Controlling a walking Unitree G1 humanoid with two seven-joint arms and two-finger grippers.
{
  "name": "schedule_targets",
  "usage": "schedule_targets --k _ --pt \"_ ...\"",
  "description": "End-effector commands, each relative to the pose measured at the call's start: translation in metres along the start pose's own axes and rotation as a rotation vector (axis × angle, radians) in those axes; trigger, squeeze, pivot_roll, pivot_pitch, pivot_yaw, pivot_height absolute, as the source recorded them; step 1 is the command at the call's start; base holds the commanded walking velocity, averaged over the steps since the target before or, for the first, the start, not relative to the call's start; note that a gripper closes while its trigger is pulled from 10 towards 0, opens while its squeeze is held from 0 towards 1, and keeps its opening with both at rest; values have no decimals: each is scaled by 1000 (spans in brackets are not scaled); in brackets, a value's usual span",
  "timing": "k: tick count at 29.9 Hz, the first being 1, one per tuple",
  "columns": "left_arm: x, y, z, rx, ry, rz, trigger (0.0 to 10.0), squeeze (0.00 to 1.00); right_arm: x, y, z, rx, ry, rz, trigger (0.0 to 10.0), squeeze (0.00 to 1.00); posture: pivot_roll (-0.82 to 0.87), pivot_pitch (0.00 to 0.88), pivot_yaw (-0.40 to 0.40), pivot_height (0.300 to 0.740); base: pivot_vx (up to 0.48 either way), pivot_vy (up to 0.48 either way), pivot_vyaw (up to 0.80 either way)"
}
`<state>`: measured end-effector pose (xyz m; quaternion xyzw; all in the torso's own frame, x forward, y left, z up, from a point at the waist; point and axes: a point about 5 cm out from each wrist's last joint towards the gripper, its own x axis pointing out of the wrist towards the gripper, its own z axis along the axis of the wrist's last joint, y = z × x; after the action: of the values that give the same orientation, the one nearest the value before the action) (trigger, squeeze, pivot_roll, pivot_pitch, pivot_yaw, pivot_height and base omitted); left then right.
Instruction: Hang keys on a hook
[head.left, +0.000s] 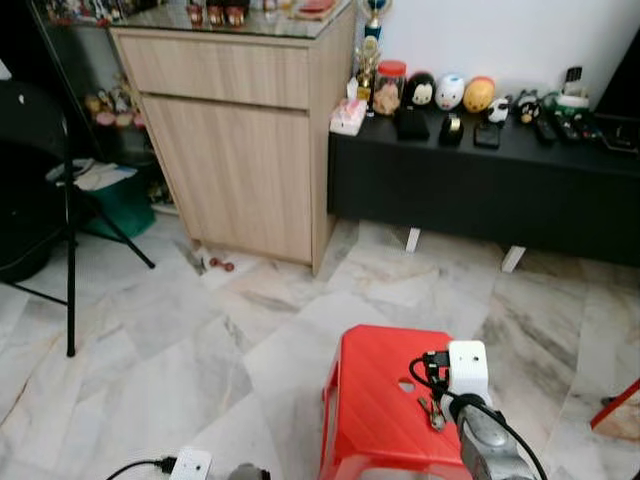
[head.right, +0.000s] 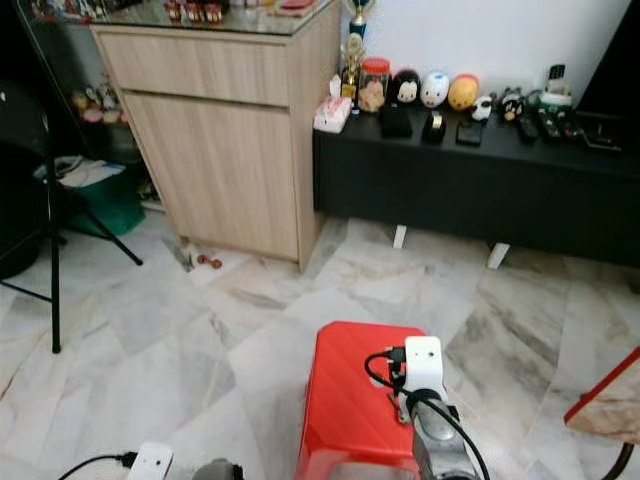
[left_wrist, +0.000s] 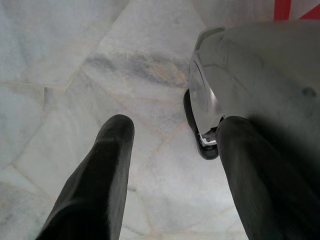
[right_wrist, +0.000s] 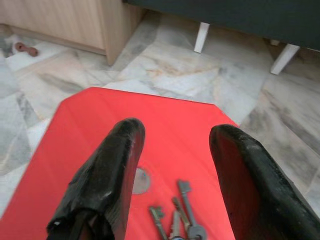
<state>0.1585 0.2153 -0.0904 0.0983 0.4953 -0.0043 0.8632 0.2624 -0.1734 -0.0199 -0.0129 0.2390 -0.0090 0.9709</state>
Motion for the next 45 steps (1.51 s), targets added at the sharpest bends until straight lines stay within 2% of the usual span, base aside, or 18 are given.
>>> schedule_targets --k 1,11,16,19,28,38,45 --pt "-1 0 -5 2 20 -2 10000 0 0 0 -2 4 17 -2 10000 0 13 0 -40 653 0 0 0" --pt "-1 0 -5 3 19 -3 10000 0 -1 3 -7 -32 39 24 10000 0 14 0 -42 653 249 0 0" --pt "-1 0 -5 2 20 0 10000 0 -2 3 -9 -44 45 23 10000 0 13 0 -43 653 296 0 611" --pt "-1 0 -5 3 20 2 10000 0 -3 2 -11 -12 54 13 10000 0 15 0 -43 653 315 0 533" --pt "-1 3 -4 13 17 19 10000 0 -2 1 -13 -13 71 7 10000 0 15 0 -42 653 65 0 0" --pt "-1 2 -7 12 23 10 10000 0 -7 -12 -22 164 81 -108 10000 0 13 0 -38 653 0 0 0" --pt "-1 1 -7 15 21 8 10000 0 -9 -15 -26 205 102 -134 10000 0 15 0 -36 653 0 0 0"
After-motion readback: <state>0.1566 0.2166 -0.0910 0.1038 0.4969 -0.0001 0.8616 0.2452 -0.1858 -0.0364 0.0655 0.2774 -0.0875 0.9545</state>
